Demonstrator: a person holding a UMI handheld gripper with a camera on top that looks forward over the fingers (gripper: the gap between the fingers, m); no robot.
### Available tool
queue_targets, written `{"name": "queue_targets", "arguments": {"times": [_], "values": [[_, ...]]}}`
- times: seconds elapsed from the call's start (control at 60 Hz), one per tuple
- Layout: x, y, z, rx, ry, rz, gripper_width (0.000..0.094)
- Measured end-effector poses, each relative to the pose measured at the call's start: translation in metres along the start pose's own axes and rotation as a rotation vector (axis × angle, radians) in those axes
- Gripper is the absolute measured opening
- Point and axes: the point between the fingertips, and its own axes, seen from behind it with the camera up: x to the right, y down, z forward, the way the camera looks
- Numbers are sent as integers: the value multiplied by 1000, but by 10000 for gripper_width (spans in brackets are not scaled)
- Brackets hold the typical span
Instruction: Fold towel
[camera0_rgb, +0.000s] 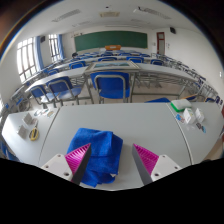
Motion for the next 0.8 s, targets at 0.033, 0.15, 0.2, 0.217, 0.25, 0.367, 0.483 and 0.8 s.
{"name": "queue_targets", "arguments": {"times": [0.033,0.15,0.2,0.217,0.25,0.367,0.483,0.8], "values": [[-1,-2,-8,10,6,-11,848],[-20,-14,-46,49,43,-67,853],[-26,-15,-66,72,56,-84,851],[-30,-15,-72,79,59,-86,850],[-38,-17,-86,95,63,-86,851],[-70,-14,-138,132,82,-72,857],[-101,3,-189,161,109,-57,854],[-143,38,-287,204,153,-70,852]]}}
